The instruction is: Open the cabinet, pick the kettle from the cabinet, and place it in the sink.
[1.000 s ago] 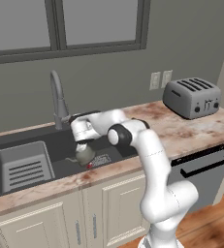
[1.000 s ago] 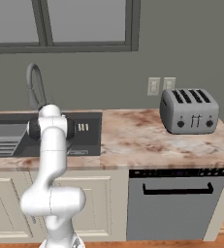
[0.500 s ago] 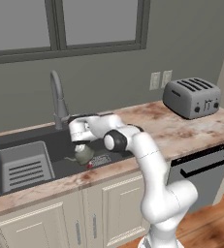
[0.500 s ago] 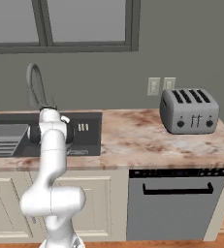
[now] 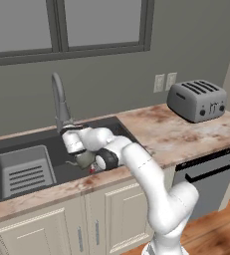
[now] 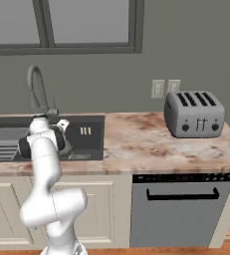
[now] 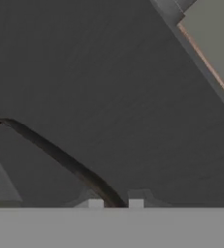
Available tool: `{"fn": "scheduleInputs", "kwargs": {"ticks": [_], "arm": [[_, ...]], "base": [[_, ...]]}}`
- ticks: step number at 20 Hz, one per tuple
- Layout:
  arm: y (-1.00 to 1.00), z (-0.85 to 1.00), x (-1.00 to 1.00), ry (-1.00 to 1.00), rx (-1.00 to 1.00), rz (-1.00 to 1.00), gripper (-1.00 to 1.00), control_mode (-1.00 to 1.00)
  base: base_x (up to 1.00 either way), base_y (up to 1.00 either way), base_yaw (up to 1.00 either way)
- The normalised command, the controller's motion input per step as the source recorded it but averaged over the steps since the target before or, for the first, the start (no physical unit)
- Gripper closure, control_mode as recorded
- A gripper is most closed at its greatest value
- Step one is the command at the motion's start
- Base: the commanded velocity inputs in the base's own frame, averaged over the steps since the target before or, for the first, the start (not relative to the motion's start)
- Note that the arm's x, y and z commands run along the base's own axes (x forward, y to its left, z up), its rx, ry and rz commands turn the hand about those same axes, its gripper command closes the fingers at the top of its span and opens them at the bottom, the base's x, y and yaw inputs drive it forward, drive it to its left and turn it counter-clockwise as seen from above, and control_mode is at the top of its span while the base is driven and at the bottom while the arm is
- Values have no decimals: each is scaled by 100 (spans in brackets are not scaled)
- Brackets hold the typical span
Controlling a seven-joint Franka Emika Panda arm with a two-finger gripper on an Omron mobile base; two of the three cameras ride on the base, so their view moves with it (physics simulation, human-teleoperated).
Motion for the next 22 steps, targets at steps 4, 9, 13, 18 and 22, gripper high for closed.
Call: {"fn": "scheduleInputs", "kwargs": {"ticks": [4,9,13,18,22], "arm": [[-30,17,10,15,1,0,-100,-100],[-43,64,12,34,14,0,-100,-100],[-17,78,12,29,18,2,-100,-100],[0,89,18,20,11,7,-100,-100],[0,74,20,18,6,8,-100,-100]], "base": [[0,0,0],[0,0,0],[0,0,0],[0,0,0],[0,0,0]]}}
